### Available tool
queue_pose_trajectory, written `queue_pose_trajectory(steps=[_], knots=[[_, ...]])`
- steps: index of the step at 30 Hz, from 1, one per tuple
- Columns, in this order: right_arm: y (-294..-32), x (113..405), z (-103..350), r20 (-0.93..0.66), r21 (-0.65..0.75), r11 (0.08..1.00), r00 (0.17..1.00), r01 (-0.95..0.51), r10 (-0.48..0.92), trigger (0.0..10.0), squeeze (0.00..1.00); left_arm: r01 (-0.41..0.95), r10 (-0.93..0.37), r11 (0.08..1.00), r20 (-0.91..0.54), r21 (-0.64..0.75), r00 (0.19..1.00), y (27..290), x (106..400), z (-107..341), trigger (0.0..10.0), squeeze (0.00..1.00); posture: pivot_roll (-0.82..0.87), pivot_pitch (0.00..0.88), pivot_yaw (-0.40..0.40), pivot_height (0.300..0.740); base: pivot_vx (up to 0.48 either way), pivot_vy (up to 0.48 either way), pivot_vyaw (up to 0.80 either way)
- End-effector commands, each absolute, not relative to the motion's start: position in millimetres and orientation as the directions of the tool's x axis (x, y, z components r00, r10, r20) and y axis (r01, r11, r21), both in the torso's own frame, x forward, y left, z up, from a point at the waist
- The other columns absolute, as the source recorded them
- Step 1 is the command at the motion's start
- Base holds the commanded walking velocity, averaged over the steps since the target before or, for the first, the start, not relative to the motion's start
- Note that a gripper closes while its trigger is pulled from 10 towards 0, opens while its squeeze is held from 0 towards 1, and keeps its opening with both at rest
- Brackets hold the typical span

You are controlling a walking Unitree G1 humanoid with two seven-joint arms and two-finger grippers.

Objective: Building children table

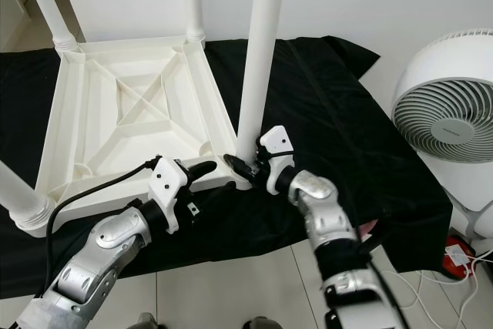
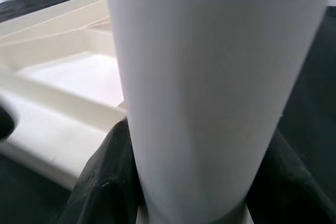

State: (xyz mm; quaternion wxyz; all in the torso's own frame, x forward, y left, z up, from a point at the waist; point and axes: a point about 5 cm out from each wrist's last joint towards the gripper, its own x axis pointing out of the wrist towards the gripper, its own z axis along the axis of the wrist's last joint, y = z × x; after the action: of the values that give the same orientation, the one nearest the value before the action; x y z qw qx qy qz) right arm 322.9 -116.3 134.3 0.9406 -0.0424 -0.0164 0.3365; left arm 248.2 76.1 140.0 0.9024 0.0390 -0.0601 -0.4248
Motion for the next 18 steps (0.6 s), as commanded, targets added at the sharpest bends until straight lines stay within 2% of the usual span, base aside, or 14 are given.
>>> queue_pose_trajectory(steps=[1, 4, 7, 10, 12, 18], knots=[[-119.7, 322.1, 134.9, -0.004, -0.054, 0.848, 0.85, -0.527, 0.528, 10.0, 0.0, 0.821, -0.83, 0.557, 0.06, 0.122, 0.554, 72.1, 242.2, 138.9, 10.0, 0.0, -0.05, 0.061, -0.018, 0.74, 0.0, 0.0, 0.0], [-119.7, 322.1, 134.9, -0.004, -0.054, 0.848, 0.85, -0.527, 0.528, 10.0, 0.0, 0.821, -0.83, 0.557, 0.06, 0.122, 0.554, 72.1, 242.2, 138.9, 10.0, 0.0, -0.05, 0.061, -0.018, 0.74, 0.0, 0.0, 0.0], [-109.3, 313.3, 136.0, 0.02, -0.006, 0.921, 0.921, -0.389, 0.389, 10.0, 0.0, 0.82, -0.828, 0.56, 0.06, 0.121, 0.557, 72.9, 242.8, 139.1, 10.0, 0.0, -0.06, 0.07, -0.017, 0.74, 0.0, 0.0, 0.0], [-105.2, 309.4, 137.6, 0.031, 0.004, 0.948, 0.947, -0.319, 0.319, 10.0, 0.0, 0.819, -0.828, 0.561, 0.061, 0.12, 0.558, 73.0, 243.1, 139.4, 10.0, 0.0, -0.06, 0.07, -0.017, 0.74, 0.0, 0.0, 0.0], [-101.8, 305.0, 142.5, 0.058, -0.012, 0.977, 0.976, -0.211, 0.211, 10.0, 0.0, 0.819, -0.827, 0.562, 0.063, 0.119, 0.558, 72.8, 243.0, 139.9, 10.0, 0.0, -0.06, 0.073, -0.018, 0.74, 0.0, 0.0, 0.0], [-101.9, 302.2, 148.2, 0.069, -0.013, 0.985, 0.983, -0.17, 0.171, 10.0, 0.0, 0.821, -0.829, 0.559, 0.061, 0.117, 0.556, 72.9, 242.5, 139.5, 10.0, 0.0, -0.06, 0.077, -0.013, 0.74, 0.0, 0.0, 0.0]])
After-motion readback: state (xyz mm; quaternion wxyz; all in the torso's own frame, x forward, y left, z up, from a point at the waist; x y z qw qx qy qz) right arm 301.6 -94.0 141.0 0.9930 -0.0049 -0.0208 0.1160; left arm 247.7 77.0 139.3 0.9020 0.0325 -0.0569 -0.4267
